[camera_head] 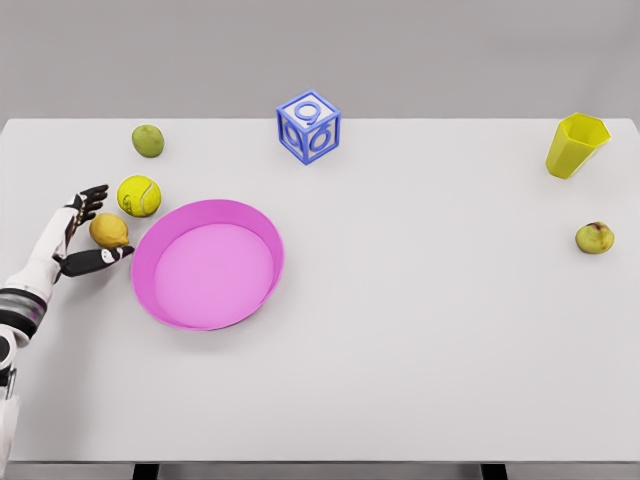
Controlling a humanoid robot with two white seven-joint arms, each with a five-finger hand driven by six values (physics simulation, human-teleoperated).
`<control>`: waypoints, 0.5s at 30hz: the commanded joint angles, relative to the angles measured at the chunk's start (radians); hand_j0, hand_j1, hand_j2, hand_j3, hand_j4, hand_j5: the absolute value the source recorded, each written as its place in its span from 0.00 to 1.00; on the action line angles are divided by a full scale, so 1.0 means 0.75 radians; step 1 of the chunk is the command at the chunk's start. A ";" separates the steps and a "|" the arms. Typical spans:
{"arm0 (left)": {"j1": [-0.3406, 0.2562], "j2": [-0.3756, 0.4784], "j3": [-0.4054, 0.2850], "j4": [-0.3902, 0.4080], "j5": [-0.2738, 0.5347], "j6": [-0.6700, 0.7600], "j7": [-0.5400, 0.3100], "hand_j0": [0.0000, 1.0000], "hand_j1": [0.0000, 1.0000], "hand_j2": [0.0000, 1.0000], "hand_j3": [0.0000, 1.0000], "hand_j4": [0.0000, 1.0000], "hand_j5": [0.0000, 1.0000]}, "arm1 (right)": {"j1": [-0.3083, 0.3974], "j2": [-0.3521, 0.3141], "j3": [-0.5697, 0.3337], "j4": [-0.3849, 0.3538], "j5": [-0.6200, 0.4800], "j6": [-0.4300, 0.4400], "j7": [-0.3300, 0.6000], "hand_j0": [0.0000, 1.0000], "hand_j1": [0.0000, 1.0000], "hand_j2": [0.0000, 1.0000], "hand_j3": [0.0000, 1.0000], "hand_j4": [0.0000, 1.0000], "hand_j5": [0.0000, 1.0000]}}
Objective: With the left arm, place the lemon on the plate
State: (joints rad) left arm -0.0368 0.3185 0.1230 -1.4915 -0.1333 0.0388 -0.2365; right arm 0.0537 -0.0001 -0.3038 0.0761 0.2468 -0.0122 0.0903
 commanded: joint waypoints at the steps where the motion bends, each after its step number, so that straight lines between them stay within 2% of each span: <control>1: 0.000 0.001 0.000 0.005 0.004 -0.001 0.000 0.87 0.87 0.87 0.87 0.87 0.87 | 0.000 0.000 0.000 0.001 0.000 0.000 0.000 1.00 1.00 1.00 1.00 1.00 1.00; 9: 0.000 0.001 -0.002 0.005 0.010 -0.003 0.000 0.73 0.73 0.73 0.73 0.73 0.73 | 0.000 0.000 0.000 0.001 0.000 0.000 0.000 1.00 1.00 1.00 1.00 1.00 1.00; 15: 0.000 0.001 -0.002 0.005 0.012 -0.007 0.000 0.70 0.70 0.70 0.70 0.70 0.70 | 0.000 0.000 0.000 -0.001 0.000 0.000 0.000 1.00 1.00 1.00 1.00 1.00 1.00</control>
State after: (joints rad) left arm -0.0368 0.3184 0.1213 -1.4871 -0.1278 0.0352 -0.2365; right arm 0.0537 -0.0001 -0.3038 0.0760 0.2468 -0.0122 0.0903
